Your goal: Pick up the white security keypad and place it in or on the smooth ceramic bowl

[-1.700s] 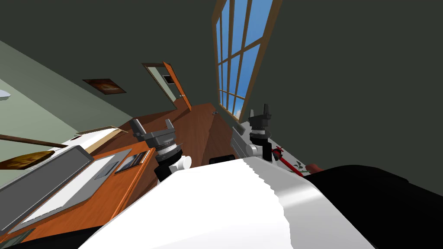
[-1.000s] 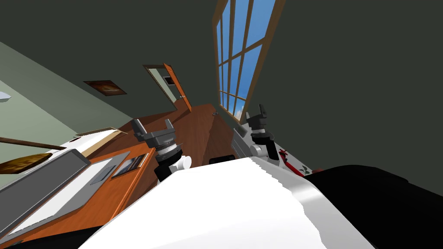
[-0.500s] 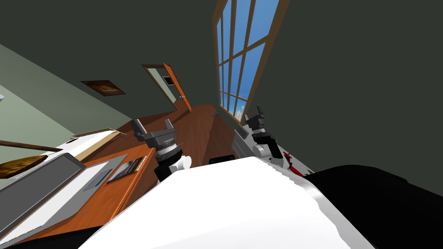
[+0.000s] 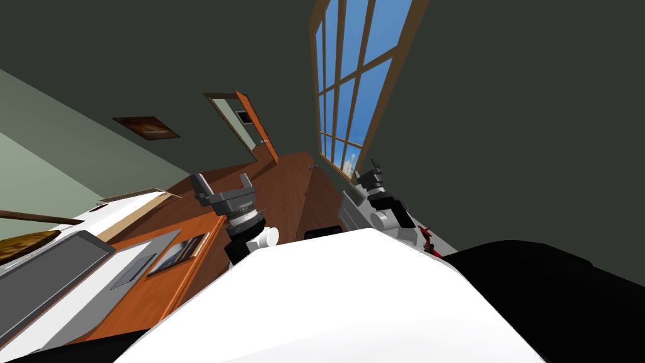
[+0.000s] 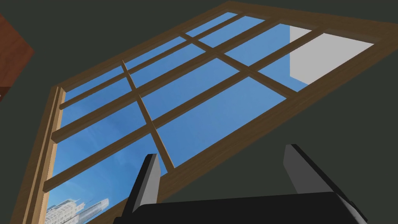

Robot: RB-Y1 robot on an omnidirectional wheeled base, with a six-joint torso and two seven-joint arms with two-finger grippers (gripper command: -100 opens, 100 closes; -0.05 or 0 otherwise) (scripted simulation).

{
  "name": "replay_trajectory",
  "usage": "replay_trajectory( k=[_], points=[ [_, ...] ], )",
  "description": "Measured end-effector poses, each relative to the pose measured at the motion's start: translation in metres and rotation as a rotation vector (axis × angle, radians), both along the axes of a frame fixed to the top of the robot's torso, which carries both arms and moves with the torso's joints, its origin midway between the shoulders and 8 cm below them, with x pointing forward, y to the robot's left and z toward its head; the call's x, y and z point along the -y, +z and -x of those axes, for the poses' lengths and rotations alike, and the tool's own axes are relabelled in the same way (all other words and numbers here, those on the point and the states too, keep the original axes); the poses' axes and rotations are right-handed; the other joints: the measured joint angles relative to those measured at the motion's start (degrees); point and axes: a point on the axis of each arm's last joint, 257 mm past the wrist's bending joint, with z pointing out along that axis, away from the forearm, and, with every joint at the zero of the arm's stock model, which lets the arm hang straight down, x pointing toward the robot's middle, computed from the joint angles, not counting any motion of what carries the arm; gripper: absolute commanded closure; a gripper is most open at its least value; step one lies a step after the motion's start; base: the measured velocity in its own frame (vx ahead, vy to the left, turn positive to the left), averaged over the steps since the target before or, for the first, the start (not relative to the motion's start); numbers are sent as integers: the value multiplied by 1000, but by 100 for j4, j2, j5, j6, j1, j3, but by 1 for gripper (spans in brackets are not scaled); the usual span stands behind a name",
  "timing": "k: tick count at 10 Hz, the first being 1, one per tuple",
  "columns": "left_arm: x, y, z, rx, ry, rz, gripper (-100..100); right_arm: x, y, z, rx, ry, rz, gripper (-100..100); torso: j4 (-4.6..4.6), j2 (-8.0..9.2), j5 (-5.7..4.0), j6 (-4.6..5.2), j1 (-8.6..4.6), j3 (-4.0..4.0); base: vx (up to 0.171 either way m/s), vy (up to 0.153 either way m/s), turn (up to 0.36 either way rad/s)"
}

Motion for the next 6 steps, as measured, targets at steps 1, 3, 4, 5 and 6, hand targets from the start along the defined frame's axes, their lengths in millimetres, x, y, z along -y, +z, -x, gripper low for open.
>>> replay_trajectory(
  k=[1,3,4,5,6],
  points=[
    [0,0,0,0,0,0,0,2,-7,-1,-31,6,-16,-100,0,-4,0,1,-1,-2,71,13,-9],
    [0,0,0,0,0,0,0,7,-19,-3,-90,14,-46,-100,-1,-5,0,1,-1,-3,81,13,-12],
    [0,0,0,0,0,0,0,9,-27,-3,-121,16,-58,-100,-1,-3,0,0,-2,-2,92,20,-19],
    [0,0,0,0,0,0,0,13,-34,-4,-153,19,-76,-100,-1,-8,0,1,0,-4,82,20,-9],
    [0,0,0,0,0,0,0,16,-42,-6,-182,20,-89,-100,-2,-6,0,0,1,-4,34,9,3]
  ],
)
